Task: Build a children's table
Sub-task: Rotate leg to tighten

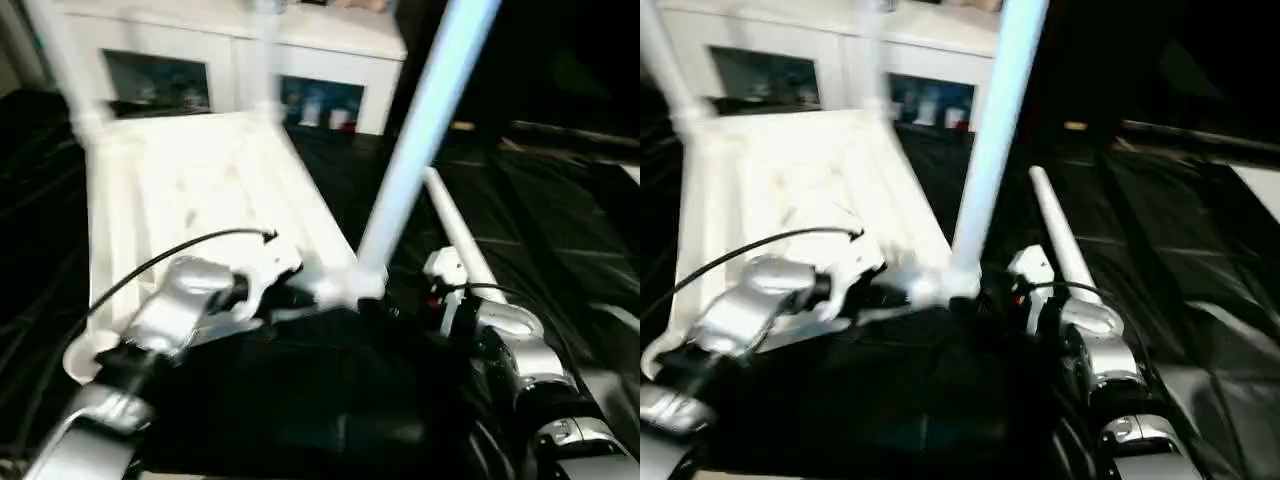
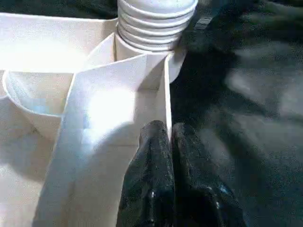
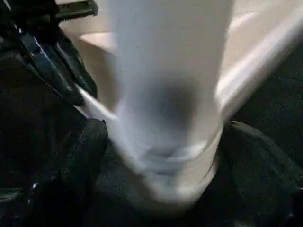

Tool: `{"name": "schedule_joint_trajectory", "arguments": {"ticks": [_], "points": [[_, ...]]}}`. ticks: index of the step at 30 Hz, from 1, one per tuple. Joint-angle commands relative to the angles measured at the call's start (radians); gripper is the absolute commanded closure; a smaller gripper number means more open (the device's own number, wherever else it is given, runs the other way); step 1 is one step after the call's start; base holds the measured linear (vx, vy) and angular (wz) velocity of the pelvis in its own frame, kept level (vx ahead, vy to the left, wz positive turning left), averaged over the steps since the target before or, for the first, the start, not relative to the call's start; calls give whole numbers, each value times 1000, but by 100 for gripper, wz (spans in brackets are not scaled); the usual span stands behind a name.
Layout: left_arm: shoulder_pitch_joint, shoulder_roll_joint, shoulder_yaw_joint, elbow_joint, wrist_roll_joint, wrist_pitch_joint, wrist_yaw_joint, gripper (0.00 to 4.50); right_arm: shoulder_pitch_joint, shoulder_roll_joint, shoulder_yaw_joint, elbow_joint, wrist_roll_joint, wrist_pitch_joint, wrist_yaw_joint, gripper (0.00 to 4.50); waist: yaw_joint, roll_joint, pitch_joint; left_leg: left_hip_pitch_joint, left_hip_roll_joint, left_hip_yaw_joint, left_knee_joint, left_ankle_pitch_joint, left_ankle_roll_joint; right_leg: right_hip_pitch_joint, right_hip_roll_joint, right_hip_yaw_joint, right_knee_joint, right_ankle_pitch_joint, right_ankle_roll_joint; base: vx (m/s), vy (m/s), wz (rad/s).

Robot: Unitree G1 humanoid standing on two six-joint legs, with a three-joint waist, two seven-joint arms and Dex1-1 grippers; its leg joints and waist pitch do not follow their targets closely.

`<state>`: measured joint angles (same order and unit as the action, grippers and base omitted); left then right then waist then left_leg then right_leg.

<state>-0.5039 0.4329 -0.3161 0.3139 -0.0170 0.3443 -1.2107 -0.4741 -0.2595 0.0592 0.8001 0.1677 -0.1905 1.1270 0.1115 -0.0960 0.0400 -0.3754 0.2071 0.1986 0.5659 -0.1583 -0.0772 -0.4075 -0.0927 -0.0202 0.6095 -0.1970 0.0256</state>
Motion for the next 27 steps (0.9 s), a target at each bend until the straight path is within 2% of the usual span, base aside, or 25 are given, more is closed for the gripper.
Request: {"name": "schedule_joint_trajectory", "arguments": {"ticks": [1,3,5,9,10,14,15,18,20,22,27], "points": [[29,-1,-54,-53,-48,18,-91,450,3,-22,5,-34,-7,-6,15,51,0,5,-53,18,26,-6,-63,-226,59,31,-29,17,-56,-83,-241,0,0,0],[36,10,-58,-72,-53,23,-104,450,4,-24,12,-40,-8,-7,21,51,3,6,-56,23,26,-4,-59,-187,67,33,-28,16,-48,-7,-259,0,0,0],[45,19,-61,-96,-60,33,-115,450,-1,-19,23,-40,-12,-13,31,51,2,0,-56,16,22,-3,-55,-151,76,39,-28,16,-43,39,-267,0,0,0],[46,20,-61,-102,-61,36,-115,450,-8,-13,38,-28,-18,-24,47,51,3,-3,-53,18,22,-3,-55,-179,72,41,-33,18,-50,-22,-259,0,0,0],[46,19,-61,-101,-61,36,-113,450,-8,-12,39,-26,-16,-23,53,76,3,-3,-52,18,23,-3,-57,-190,67,39,-33,18,-51,-41,-255,0,0,0],[47,20,-60,-104,-60,37,-113,450,-4,-10,37,-30,-8,-20,70,90,3,-3,-50,18,24,-5,-59,-224,50,39,-35,19,-55,-95,-241,0,0,0],[49,22,-60,-106,-60,38,-114,450,-3,-11,38,-32,-4,-17,76,117,3,-1,-51,19,25,-6,-60,-226,45,38,-35,19,-54,-97,-240,0,0,0],[55,26,-63,-114,-61,42,-112,450,4,-15,36,-35,7,-6,91,133,2,-1,-52,18,24,-6,-57,-218,48,39,-33,19,-52,-75,-243,0,0,0],[56,27,-64,-116,-63,45,-113,450,6,-14,36,-36,9,-3,94,159,2,-2,-54,18,22,-5,-55,-198,53,40,-32,19,-48,-47,-248,0,0,0],[57,27,-65,-117,-63,47,-113,450,8,-14,36,-38,11,-1,96,167,3,-2,-54,18,21,-4,-52,-178,61,41,-32,18,-46,-22,-254,0,0,0],[51,7,-53,-99,-63,62,-86,450,13,3,19,-19,13,28,41,174,3,-2,-55,18,21,-4,-52,-176,62,41,-32,18,-45,-27,-257,0,0,0]]}}
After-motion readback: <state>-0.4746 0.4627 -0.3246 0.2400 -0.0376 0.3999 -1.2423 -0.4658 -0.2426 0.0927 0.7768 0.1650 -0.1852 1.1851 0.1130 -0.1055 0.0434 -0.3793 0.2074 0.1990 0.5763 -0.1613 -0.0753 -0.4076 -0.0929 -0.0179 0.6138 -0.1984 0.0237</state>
